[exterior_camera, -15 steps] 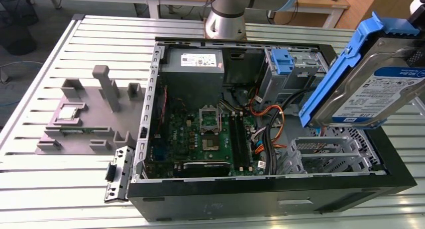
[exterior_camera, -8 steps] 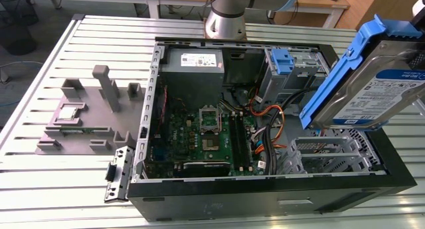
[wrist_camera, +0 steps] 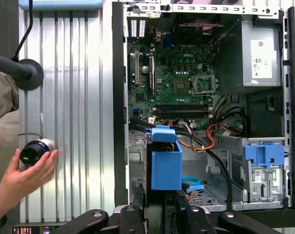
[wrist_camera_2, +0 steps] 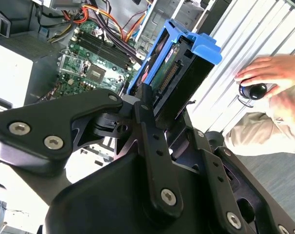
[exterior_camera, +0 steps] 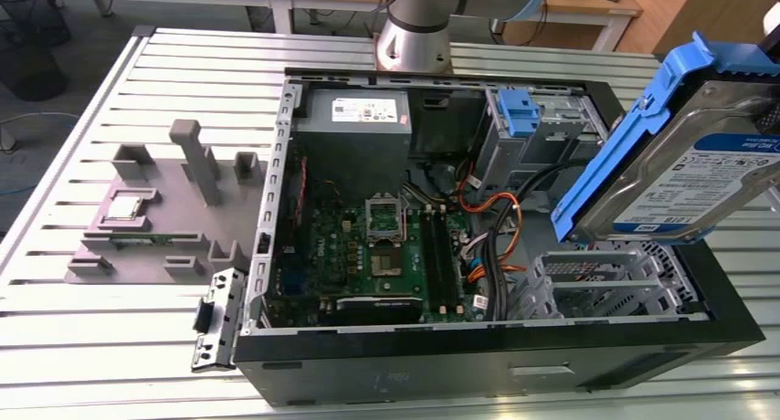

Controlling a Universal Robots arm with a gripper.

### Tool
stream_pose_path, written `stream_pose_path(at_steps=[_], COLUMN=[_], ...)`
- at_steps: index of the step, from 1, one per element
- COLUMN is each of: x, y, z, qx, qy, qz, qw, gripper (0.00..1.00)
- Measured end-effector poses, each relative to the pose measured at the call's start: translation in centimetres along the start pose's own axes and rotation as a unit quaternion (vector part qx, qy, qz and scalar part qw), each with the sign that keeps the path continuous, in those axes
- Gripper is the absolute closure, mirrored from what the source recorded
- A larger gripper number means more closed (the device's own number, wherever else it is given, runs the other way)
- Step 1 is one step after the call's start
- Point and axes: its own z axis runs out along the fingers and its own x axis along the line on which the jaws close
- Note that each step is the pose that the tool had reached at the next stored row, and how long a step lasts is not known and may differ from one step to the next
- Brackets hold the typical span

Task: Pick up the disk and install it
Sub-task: 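Pick up the disk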

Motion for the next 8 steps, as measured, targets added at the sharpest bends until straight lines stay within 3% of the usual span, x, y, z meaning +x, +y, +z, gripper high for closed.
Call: stream_pose_path(at_steps=[8], x=[0.56], y=[-0.01], z=[-0.04], qx=[-0.0001], qy=[-0.0029], qz=[0.0], qw=[1.0], gripper=[0.65])
